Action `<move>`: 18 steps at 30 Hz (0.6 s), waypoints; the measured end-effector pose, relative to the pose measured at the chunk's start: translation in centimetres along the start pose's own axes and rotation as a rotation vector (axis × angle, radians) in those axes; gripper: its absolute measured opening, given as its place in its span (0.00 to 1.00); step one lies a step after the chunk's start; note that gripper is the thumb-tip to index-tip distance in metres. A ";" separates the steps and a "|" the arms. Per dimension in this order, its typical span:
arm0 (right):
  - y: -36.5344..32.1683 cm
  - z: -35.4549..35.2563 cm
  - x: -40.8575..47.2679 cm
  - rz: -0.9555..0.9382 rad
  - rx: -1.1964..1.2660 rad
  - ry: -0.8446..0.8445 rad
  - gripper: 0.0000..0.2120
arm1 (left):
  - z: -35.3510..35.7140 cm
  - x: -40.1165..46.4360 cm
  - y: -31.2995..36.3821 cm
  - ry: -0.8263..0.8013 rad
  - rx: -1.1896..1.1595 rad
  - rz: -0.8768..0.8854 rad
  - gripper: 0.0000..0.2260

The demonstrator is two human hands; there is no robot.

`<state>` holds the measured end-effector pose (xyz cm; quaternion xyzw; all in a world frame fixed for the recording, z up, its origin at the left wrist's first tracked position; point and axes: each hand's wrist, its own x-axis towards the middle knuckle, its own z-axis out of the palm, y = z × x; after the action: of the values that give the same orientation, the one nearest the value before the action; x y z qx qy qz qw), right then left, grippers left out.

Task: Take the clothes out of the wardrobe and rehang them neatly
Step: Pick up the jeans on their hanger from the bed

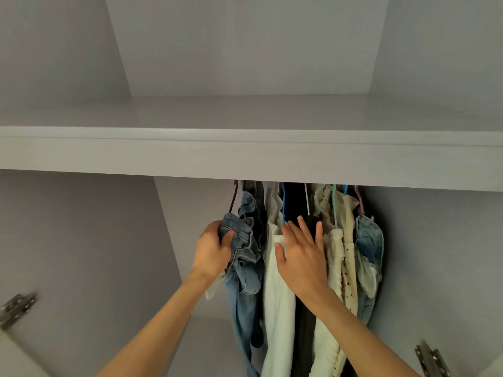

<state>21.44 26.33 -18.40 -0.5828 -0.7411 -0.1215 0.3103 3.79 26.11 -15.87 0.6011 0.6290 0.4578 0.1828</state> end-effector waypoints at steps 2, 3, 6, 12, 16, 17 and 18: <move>-1.5 -0.2 0.8 -0.029 0.110 -0.011 0.23 | -0.5 -1.0 -1.2 0.007 0.000 -0.019 0.11; -2.5 -0.3 1.3 -0.034 0.198 -0.042 0.22 | -0.8 -1.5 -1.8 0.011 -0.003 -0.028 0.11; -6.0 -1.1 2.5 0.097 0.625 -0.324 0.23 | -2.2 -3.3 -3.4 0.027 -0.002 -0.047 0.11; -12.7 -0.3 3.6 0.456 1.018 -0.700 0.05 | -5.4 -9.5 -6.0 0.085 0.015 -0.087 0.09; -18.2 -0.2 1.8 0.722 1.402 -0.894 0.06 | -8.8 -13.0 -6.5 0.097 0.074 -0.109 0.10; -19.6 -0.5 1.3 0.739 1.436 -0.902 0.04 | -9.7 -13.8 -6.7 0.092 0.092 -0.118 0.11; -20.8 -0.9 0.8 0.741 1.442 -0.900 0.04 | -10.6 -14.6 -6.8 0.084 0.107 -0.125 0.11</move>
<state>2.05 20.42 -13.47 -0.4408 -0.4545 0.7136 0.2999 -5.45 9.84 -20.48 0.5497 0.6962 0.4360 0.1519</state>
